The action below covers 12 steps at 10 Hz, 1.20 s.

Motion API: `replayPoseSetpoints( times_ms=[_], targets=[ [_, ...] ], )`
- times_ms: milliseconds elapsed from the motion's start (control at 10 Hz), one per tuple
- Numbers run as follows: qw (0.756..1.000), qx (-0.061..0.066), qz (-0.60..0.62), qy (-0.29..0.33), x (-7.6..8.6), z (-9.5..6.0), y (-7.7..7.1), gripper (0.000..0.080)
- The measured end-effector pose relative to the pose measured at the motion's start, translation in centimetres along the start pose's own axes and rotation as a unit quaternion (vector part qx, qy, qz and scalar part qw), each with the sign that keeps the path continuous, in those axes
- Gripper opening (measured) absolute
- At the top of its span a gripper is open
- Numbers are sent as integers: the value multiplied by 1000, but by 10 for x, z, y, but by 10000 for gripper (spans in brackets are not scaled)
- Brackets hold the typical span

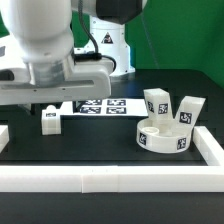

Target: Assemble stool

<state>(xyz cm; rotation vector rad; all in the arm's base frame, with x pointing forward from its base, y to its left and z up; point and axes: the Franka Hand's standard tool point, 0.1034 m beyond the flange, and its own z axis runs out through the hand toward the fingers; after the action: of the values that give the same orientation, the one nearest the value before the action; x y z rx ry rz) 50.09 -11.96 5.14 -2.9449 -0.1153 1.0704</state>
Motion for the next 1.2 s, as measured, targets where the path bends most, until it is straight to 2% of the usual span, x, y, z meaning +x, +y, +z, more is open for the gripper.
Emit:
replayPoseSetpoints(
  times_ms=[200, 300, 400, 500, 800, 1200],
  targets=[
    [996, -2, 2, -88, -3, 9, 3, 649],
    [992, -12, 4, -122, 0, 20, 9, 649],
    [992, -18, 3, -127, 5, 27, 11, 649],
    [992, -19, 3, -121, 5, 29, 12, 649],
    [991, -12, 8, -131, 2, 39, 14, 649],
    [991, -18, 31, -130, 3, 40, 13, 649]
  ],
)
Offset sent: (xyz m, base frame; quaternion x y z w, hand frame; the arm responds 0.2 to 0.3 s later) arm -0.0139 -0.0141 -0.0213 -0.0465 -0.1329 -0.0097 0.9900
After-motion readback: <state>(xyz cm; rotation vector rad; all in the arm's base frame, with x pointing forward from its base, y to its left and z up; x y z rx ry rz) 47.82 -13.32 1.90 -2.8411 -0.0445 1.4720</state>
